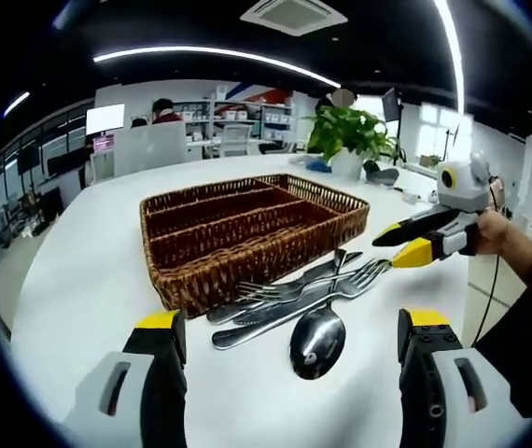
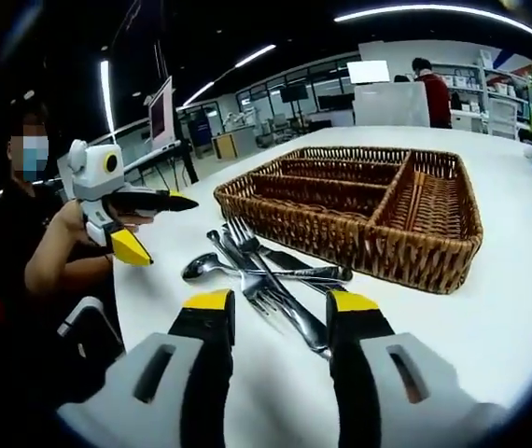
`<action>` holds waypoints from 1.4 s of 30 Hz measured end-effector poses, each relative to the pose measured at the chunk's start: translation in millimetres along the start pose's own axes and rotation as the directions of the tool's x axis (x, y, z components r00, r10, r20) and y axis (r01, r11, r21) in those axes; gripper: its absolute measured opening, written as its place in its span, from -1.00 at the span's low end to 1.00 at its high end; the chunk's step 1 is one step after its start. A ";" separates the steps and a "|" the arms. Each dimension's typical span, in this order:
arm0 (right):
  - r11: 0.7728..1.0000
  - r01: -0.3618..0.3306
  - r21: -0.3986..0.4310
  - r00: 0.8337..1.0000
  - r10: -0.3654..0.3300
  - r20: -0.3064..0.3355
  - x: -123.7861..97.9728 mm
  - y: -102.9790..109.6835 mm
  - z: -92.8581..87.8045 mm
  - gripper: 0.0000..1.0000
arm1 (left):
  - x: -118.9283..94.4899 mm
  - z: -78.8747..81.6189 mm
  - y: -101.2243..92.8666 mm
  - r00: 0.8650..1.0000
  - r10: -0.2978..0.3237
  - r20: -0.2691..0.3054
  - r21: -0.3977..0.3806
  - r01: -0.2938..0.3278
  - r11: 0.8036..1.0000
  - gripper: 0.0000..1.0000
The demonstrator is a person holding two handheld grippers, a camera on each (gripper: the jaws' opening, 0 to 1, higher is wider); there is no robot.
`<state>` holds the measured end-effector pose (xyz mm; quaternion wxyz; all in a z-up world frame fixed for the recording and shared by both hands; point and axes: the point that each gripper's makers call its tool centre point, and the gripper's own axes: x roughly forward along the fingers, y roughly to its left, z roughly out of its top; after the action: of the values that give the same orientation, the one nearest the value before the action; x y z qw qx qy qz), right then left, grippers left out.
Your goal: Arrange the knives, forks, and spoons in their matching storage slots by inserting each utensil handle-first until every utensil is classified and aligned in the correct compartment
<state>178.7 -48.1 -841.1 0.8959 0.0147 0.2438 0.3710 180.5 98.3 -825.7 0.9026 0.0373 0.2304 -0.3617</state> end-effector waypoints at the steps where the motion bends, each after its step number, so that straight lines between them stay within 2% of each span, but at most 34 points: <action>1: 1.000 -0.002 0.003 1.000 0.002 0.000 0.6 0.2 -0.3 -0.26 | 0.8 -1.1 0.0 1.000 -0.002 -0.001 -0.004 0.002 1.000 0.92; 10: 0.997 -0.040 0.069 0.999 0.040 0.010 14.2 3.8 -7.4 -0.47 | 8.1 -12.2 -2.6 0.999 -0.029 -0.024 -0.031 0.028 0.999 0.90; 21: 0.995 -0.048 0.090 0.999 0.048 0.010 22.6 6.8 -10.9 -0.72 | 15.4 -24.0 -4.8 0.997 -0.061 -0.046 -0.051 0.058 0.997 0.89; 25: 0.994 -0.050 0.093 0.999 0.050 0.007 23.1 7.3 -11.0 -0.74 | 17.0 -28.7 -4.7 0.996 -0.065 -0.058 -0.055 0.062 0.997 0.89; 28: 0.994 -0.058 0.091 0.998 0.058 -0.002 22.6 8.5 -11.7 -0.77 | 16.4 -27.2 -4.6 0.997 -0.065 -0.046 -0.059 0.062 0.996 0.89; 32: 0.995 -0.073 0.066 0.997 0.074 -0.020 19.5 11.7 -14.0 -0.92 | 14.9 -23.3 -4.0 0.997 -0.063 -0.032 -0.054 0.061 0.997 0.90; 38: 0.993 -0.091 0.069 0.995 0.093 -0.024 17.7 14.9 -15.1 -1.00 | 14.1 -24.3 -2.8 0.998 -0.055 -0.040 -0.053 0.053 0.997 0.91; 42: 0.992 -0.097 0.080 0.995 0.099 -0.026 16.2 16.5 -15.9 -1.00 | 11.3 -20.2 -3.3 0.998 -0.052 -0.025 -0.049 0.050 0.998 0.92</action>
<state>170.6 -27.7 -858.5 0.8716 0.0563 0.2704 0.4050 177.6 93.4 -848.4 0.8907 0.0141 0.2517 -0.3784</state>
